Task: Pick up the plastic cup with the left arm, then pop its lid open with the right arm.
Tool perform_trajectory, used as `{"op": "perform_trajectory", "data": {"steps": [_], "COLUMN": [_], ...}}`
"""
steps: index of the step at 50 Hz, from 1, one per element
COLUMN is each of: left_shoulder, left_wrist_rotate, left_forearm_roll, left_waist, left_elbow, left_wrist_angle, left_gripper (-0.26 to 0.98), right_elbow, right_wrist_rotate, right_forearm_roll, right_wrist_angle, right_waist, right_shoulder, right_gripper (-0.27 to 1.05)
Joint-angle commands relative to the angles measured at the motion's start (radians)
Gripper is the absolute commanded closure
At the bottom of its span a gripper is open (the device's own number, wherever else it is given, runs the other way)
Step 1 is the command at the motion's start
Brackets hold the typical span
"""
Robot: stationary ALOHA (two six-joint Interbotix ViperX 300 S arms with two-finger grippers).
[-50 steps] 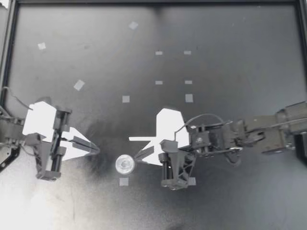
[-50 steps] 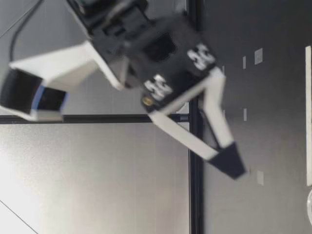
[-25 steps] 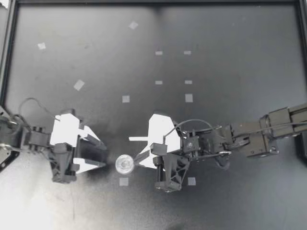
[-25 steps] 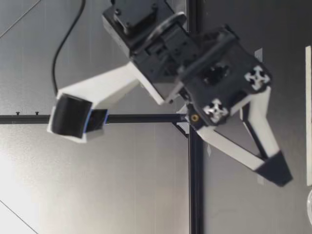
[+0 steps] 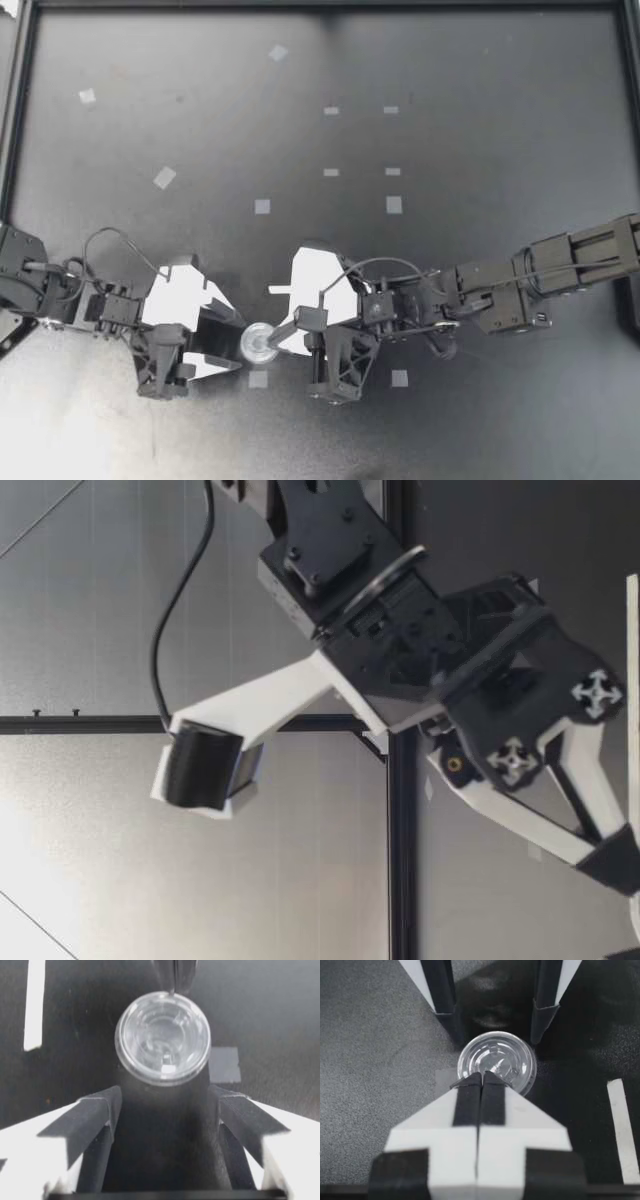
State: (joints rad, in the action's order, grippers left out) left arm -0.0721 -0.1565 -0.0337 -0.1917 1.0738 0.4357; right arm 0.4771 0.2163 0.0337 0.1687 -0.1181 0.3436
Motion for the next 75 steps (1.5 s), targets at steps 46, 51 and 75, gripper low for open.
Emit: {"op": "perform_trajectory", "data": {"steps": [46,51,75], "left_shoulder": [-0.055,-0.054,-0.058], "left_wrist_rotate": [0.0,-0.002,0.005], "left_forearm_roll": [-0.002,-0.002,-0.002], "left_waist": [-0.003,-0.003,-0.003], "left_elbow": [-0.06,-0.067,-0.103], "left_wrist_angle": [0.074,0.071,0.003], "left_gripper": [0.07,0.07,0.1], "right_elbow": [-0.003,-0.005,-0.008], "right_wrist_rotate": [0.002,0.002,0.008], "right_forearm_roll": [0.002,0.002,0.002], "right_wrist_angle": [-0.038,-0.038,-0.031], "right_waist": [-0.003,-0.003,-0.003], "right_shoulder": [0.003,0.009,0.021], "right_gripper": [0.91,0.91,0.91]}}
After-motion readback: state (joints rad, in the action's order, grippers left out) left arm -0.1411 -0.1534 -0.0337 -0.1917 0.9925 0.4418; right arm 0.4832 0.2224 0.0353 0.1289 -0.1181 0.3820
